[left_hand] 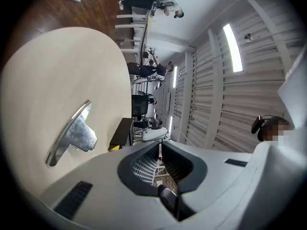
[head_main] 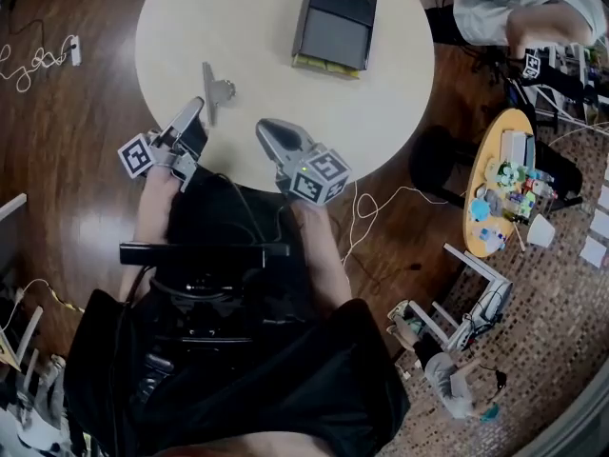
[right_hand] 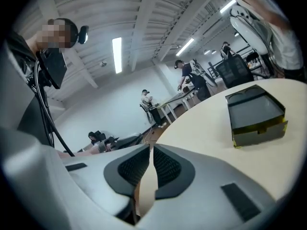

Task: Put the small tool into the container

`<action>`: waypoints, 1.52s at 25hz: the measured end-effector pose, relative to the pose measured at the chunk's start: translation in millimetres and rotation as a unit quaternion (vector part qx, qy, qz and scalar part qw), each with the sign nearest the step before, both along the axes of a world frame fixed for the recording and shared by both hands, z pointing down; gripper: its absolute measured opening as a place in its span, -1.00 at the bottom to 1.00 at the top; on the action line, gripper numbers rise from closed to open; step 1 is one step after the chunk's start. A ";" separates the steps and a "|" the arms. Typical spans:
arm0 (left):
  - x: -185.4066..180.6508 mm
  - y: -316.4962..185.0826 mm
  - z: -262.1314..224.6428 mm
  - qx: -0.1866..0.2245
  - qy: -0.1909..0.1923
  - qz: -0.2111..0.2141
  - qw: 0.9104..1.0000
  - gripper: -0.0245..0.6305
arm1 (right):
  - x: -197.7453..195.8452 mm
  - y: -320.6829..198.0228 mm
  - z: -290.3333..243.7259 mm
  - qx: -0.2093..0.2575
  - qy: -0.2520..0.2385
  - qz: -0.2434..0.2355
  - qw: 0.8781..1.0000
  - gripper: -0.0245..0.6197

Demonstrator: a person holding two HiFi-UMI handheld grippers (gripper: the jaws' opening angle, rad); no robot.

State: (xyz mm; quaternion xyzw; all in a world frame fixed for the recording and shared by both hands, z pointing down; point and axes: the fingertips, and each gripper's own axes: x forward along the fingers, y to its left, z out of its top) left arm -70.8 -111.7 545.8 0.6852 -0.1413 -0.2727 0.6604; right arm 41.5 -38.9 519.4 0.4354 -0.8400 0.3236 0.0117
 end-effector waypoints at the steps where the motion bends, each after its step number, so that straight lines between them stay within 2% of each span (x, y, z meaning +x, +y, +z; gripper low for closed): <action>1: -0.6 -0.6 3.2 -0.003 0.002 0.005 1.000 -0.86 | -1.3 2.1 2.9 -0.006 0.013 0.006 1.000 -0.83; 6: -0.4 -8.2 7.6 -0.007 0.017 0.018 1.000 -0.86 | -4.2 12.3 18.3 -0.035 0.056 0.021 0.998 -0.82; 9: 0.5 -9.7 11.5 -0.011 0.016 0.019 1.000 -0.86 | 0.6 13.4 28.4 -0.046 0.070 0.024 0.996 -0.73; 11: 1.4 -11.3 10.0 -0.007 0.014 0.014 1.000 -0.86 | 5.1 12.6 34.6 -0.050 0.073 0.025 0.996 -0.60; 14: 1.0 -15.4 3.8 -0.001 0.005 -0.002 1.000 -0.86 | 13.3 7.7 42.9 -0.053 0.090 0.011 0.995 -0.44; 18: 3.1 -12.0 -5.0 0.009 -0.016 -0.011 1.000 -0.86 | 30.9 -4.5 51.8 -0.034 0.143 -0.022 0.989 -0.41; 27: 5.3 10.7 5.6 0.006 -0.085 -0.009 0.996 -0.86 | 68.6 2.1 99.2 -0.015 0.266 -0.076 0.961 -0.41; 35: 10.9 24.0 -0.8 0.015 -0.100 -0.016 0.995 -0.86 | 116.4 -6.0 121.9 -0.007 0.359 -0.101 0.928 -0.41; 38: 7.8 27.5 -7.6 0.023 -0.102 -0.028 0.994 -0.86 | 133.0 -19.8 127.9 -0.001 0.396 -0.117 0.911 -0.41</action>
